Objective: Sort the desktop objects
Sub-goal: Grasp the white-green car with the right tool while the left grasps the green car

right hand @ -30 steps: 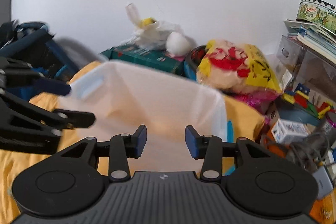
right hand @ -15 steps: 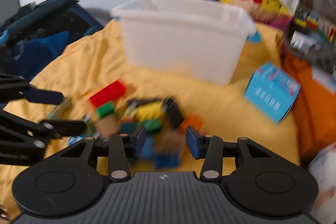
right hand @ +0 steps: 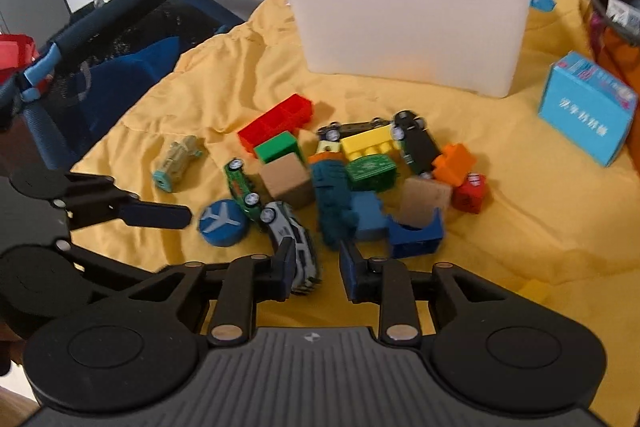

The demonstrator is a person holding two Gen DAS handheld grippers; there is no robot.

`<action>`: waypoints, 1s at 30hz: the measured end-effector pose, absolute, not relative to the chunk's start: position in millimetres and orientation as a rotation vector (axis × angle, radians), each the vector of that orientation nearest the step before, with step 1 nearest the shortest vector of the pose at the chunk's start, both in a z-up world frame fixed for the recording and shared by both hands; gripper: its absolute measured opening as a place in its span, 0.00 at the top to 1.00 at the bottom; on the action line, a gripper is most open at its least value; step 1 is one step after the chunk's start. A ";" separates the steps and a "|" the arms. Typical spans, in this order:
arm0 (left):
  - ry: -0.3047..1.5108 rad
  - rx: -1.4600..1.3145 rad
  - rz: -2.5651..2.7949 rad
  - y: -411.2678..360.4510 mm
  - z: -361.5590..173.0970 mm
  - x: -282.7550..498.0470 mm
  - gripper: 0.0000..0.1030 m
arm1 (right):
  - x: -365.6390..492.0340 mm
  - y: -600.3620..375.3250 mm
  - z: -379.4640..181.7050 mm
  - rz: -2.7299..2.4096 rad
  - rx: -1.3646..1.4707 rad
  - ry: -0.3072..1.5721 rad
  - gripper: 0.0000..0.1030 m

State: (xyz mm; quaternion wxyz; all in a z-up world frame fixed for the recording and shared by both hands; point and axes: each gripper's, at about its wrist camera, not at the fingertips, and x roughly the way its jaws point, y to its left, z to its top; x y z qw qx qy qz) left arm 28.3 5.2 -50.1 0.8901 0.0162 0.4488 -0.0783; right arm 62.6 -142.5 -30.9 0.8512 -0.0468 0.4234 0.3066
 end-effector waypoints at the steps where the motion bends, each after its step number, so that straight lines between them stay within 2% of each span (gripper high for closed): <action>1: 0.935 0.032 -0.163 5.8 -50.8 27.9 0.37 | 62.9 -140.2 -32.6 0.656 -0.090 0.900 0.69; 3: 0.939 0.034 -0.163 6.4 -51.4 27.1 0.37 | 62.6 -134.8 -36.4 0.669 -0.093 0.918 0.64; 7: 0.946 0.040 -0.153 9.4 -53.4 25.1 0.37 | 64.9 -126.3 -47.0 0.672 -0.095 0.943 0.62; 11: 0.946 0.052 -0.153 10.9 -53.1 22.9 0.37 | 64.3 -123.7 -51.9 0.673 -0.131 0.925 0.69; 19: 0.874 0.093 -0.178 -3.5 -40.1 29.1 0.37 | 49.8 -156.8 -39.0 0.562 -0.241 0.930 0.69; 27: 0.914 -0.105 -0.127 11.8 -51.2 71.1 0.37 | 46.7 -187.4 -46.2 0.498 -0.141 0.972 0.68; 30: 0.932 -0.072 -0.125 10.7 -59.5 81.9 0.44 | 40.7 -186.0 -48.0 0.500 -0.156 0.958 0.67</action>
